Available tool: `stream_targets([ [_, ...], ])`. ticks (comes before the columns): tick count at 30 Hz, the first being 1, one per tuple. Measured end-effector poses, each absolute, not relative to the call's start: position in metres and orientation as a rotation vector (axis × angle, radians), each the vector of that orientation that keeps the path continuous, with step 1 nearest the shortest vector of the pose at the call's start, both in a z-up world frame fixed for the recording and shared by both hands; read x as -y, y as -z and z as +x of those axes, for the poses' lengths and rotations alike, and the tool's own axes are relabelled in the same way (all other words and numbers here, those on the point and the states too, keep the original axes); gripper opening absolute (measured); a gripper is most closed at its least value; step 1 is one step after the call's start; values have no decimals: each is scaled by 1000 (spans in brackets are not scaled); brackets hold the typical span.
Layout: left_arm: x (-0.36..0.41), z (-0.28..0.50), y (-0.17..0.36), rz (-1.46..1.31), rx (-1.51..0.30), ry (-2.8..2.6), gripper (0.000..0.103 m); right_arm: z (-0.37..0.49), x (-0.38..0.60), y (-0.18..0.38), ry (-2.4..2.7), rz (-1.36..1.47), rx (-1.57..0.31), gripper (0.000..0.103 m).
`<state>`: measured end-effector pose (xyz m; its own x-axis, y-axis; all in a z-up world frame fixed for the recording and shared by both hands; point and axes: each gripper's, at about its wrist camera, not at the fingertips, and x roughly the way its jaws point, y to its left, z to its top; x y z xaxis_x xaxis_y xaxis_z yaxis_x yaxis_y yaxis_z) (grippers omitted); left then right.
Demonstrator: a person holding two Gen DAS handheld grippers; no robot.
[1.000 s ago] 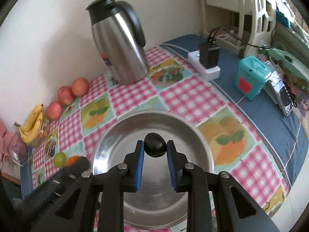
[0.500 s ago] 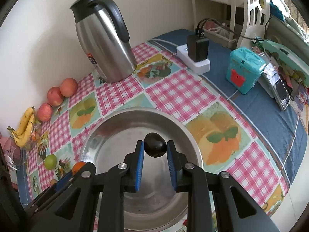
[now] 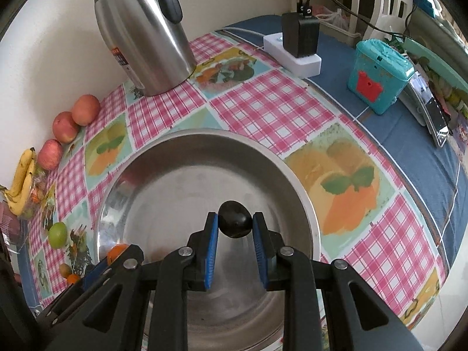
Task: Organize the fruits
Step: 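Carry the tangerine in the left tool while the right carries the plum over the steel plate, then open the left gripper to drop the tangerine while the right drops the plum into the plate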
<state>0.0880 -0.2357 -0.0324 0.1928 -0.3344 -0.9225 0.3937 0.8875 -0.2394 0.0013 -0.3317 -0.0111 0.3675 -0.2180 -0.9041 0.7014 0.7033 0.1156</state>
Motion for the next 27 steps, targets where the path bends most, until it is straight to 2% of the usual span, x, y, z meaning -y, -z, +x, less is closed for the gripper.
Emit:
stream_targets([
  [13,239,87,30,90,-1273,502,41,6,329,18,620,539,-1076,25],
  [16,240,86,29,98,-1271,505,41,5,331,19,632,530,-1079,35],
  [18,241,85,25,99,-1266,508,42,4,331,17,640,527,-1070,48],
  [27,233,85,7,81,-1251,489,60,-2,334,0,677,523,-1002,67],
])
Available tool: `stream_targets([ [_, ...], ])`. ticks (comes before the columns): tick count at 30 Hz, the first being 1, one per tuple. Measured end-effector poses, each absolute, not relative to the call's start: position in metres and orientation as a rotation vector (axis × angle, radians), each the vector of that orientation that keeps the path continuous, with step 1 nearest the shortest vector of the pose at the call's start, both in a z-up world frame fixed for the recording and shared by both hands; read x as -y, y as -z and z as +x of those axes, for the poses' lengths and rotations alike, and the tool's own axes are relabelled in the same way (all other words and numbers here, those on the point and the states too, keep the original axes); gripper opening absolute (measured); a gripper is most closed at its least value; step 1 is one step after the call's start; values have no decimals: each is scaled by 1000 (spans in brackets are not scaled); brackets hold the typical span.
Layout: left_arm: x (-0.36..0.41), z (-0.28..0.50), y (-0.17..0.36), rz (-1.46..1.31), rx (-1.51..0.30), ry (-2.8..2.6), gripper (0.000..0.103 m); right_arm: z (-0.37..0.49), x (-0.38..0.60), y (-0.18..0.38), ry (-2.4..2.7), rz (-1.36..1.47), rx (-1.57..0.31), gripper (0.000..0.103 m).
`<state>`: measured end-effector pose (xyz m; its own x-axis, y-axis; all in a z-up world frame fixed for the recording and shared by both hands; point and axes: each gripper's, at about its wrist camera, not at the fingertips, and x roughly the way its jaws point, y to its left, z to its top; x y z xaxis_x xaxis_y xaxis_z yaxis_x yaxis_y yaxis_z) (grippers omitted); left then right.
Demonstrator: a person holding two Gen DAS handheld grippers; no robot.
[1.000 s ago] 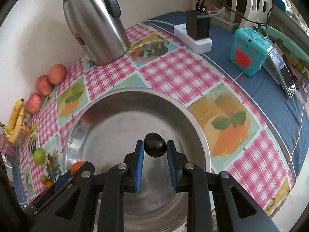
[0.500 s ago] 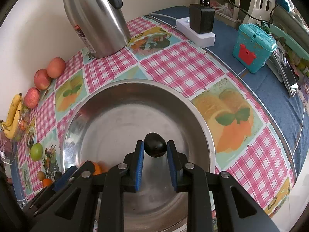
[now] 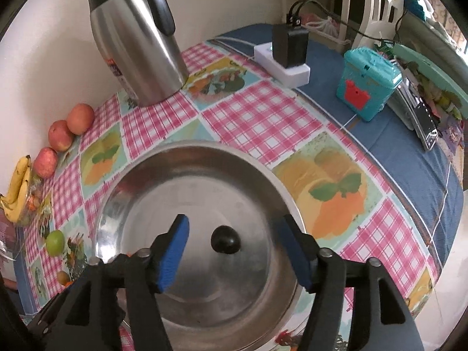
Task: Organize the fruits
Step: 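Open the left gripper to drop the tangerine while the right drops the plum into the plate, then withdraw both open tools from the plate back toward the fruit row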
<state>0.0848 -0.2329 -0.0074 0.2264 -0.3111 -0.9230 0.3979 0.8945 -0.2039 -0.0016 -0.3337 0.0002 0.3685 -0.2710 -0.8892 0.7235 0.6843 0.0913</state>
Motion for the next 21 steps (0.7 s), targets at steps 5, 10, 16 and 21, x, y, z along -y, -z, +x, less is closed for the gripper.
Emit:
stream_targets([
  [5,222,87,-2,71,-1238,453,69,-3,329,-10,667,507,-976,67],
  [10,196,97,-16,30,-1205,376,73,-1,321,-16,645,486,-973,67],
  [16,163,109,-24,32,-1166,272,76,9,301,-19,585,442,-988,67],
  [21,135,116,-26,41,-1155,190,77,19,280,-21,527,393,-998,67],
])
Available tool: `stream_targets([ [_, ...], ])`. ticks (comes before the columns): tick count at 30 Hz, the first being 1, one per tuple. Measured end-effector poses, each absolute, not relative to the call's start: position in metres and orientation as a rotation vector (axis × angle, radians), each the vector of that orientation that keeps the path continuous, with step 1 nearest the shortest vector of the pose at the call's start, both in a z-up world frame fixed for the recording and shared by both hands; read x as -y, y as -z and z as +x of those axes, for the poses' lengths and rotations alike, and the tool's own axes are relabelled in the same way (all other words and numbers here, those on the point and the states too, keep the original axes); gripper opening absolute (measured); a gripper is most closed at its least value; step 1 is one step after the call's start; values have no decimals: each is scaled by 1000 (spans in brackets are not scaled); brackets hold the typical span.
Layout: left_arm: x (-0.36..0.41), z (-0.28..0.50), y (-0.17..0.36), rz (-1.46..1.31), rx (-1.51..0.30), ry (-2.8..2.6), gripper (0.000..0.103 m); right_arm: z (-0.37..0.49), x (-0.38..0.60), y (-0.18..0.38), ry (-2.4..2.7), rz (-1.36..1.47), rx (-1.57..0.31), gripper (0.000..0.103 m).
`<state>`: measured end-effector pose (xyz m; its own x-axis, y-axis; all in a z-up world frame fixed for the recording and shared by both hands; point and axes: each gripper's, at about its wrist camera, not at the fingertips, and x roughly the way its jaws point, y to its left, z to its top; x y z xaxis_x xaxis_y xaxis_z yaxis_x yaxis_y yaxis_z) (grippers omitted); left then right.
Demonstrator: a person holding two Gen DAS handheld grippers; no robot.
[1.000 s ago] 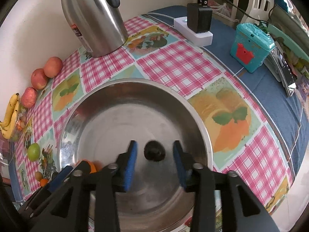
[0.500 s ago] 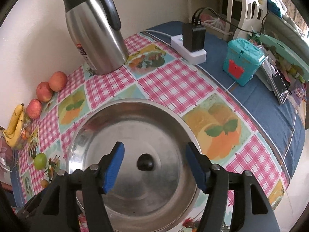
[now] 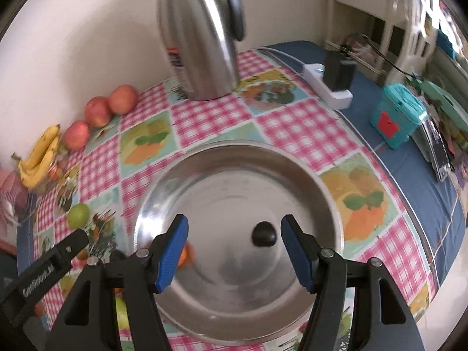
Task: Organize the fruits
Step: 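Withdraw both open tools from the plate back toward the fruit row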
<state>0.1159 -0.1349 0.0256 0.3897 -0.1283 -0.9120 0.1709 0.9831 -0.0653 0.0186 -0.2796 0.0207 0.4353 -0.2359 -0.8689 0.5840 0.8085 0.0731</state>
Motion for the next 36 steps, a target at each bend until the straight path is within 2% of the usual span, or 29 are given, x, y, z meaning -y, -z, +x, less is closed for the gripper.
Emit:
stream_targets([
  [14,59,128,-30,-82,-1152,34,81,34,224,-32,372,293,-993,67],
  [17,52,130,-27,-99,-1158,15,87,34,222,-29,367,289,-1004,67],
  [29,52,132,-5,-107,-1218,8,89,39,227,-7,384,296,-1073,67],
  [31,53,132,-3,-103,-1223,7,89,40,227,-4,388,298,-1081,68],
  [33,54,132,-1,-105,-1228,5,90,39,228,-2,387,305,-1086,78],
  [36,54,132,0,-107,-1227,6,96,40,228,-1,386,311,-1089,78],
])
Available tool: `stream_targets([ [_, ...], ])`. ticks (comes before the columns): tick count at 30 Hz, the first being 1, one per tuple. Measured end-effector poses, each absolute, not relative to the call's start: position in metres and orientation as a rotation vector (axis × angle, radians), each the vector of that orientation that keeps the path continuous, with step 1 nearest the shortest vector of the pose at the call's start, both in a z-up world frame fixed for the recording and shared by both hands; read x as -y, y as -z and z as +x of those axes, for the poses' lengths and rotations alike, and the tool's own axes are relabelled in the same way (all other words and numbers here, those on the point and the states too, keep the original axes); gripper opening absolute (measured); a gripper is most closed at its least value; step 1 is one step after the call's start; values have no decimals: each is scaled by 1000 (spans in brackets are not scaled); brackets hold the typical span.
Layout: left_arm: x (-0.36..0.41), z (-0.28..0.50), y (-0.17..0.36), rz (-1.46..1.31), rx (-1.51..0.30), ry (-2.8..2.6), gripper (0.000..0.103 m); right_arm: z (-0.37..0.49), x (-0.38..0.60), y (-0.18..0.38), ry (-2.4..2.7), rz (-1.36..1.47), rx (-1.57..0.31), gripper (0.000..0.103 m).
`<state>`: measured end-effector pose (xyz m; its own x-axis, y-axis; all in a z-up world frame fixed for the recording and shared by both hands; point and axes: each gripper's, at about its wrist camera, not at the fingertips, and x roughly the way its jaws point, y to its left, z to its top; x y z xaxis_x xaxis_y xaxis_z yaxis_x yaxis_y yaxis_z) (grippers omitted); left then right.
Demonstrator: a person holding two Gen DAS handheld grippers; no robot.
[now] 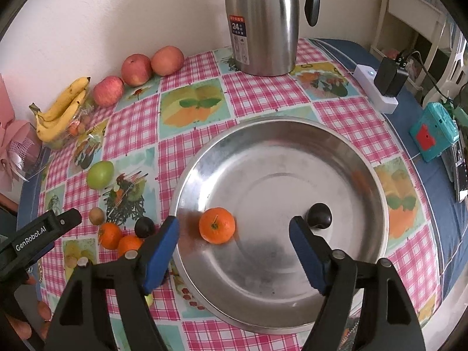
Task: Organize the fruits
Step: 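Withdraw both open tools from the plate back toward the fruit row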
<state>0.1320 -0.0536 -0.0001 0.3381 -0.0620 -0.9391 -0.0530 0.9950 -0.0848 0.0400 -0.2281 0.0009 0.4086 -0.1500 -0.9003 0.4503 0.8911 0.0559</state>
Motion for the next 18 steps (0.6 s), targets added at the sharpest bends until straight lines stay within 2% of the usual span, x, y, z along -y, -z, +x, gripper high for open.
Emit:
stream_targets([
  [4,53,132,1,-109,-1215,-1,103,40,229,1,389,310,-1090,78],
  [5,52,131,1,-108,-1204,-9,103,40,229,2,392,308,-1088,82],
  [6,52,131,1,-108,-1199,-15,103,40,229,2,396,305,-1087,95],
  [8,50,130,1,-113,-1191,-22,103,39,231,2,402,306,-1073,103],
  [18,53,124,-10,-84,-1099,4,103,40,225,3,352,319,-1040,103],
])
